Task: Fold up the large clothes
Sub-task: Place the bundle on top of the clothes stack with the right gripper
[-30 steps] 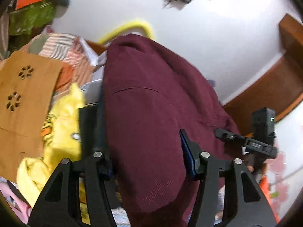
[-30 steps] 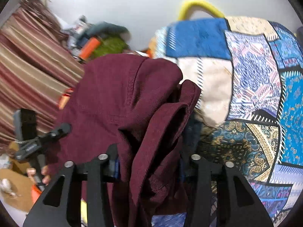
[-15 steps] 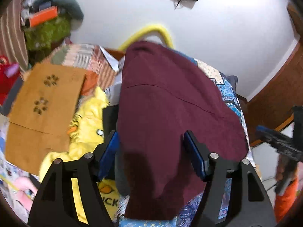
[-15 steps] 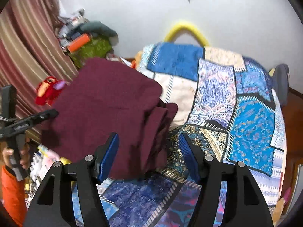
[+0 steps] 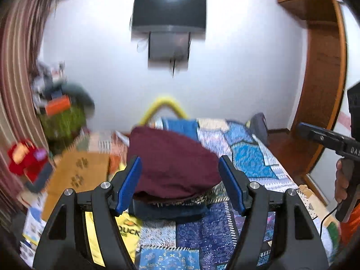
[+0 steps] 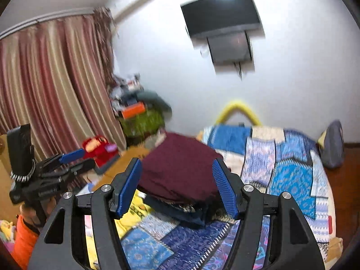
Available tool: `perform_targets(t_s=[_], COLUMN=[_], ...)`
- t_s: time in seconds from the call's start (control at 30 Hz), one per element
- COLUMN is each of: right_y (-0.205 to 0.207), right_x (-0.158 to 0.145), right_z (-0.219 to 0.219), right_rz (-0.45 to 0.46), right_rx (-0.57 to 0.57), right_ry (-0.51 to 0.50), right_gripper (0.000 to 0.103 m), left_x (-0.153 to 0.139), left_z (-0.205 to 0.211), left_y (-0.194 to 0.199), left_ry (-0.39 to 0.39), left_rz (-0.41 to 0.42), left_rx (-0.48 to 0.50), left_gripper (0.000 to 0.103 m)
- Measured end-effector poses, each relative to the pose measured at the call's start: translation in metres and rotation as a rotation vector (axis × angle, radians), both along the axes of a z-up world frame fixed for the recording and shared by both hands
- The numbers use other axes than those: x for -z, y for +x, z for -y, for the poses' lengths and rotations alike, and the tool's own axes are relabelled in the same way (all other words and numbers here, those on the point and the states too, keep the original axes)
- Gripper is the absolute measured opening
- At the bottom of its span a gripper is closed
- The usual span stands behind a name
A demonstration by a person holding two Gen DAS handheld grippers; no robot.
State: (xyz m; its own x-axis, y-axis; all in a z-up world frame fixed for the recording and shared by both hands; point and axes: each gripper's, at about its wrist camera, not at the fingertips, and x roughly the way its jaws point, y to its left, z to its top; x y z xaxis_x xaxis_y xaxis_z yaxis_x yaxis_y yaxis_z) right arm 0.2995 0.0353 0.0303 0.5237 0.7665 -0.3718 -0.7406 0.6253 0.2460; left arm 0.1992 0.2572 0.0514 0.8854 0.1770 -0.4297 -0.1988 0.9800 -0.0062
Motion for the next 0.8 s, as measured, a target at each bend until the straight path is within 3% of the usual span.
perform_targets(t_s=[0.17,0.33,0.47,0.67,0.8], right_y=[-0.051,-0.092,-0.107,-0.112,-0.111], right_x=[-0.011,-0.010,-0.004,-0.002,-0.004], right_z=[0.022,0.028,0.027,0.027,0.026], right_rz=[0.119,0.242,0.262,0.280,0.260], right_rx=[0.044,0.078,0.092,0.160,0.204], right_ry=[0.074,0.071,0.087,0.076,0.069], right_gripper=[0.062,0.062,0.062,0.085,0.088], left_x=[-0.018,-0.017,-0.012,-0.003,0.003], left_z=[0.050,0.083,0.100,0.109,0.114], left_y=[-0.057,-0.102,-0.126,-0.139,-0.145], left_ry=[0.088,0.140,0.126,0.138,0.133], left_rz=[0.133,0.248,0.296,0.316,0.316], left_rx=[-0.027,-0.089,-0.109,-0.149,-0.156], left_gripper=[0.069,0.069,0.071,0.092,0.102])
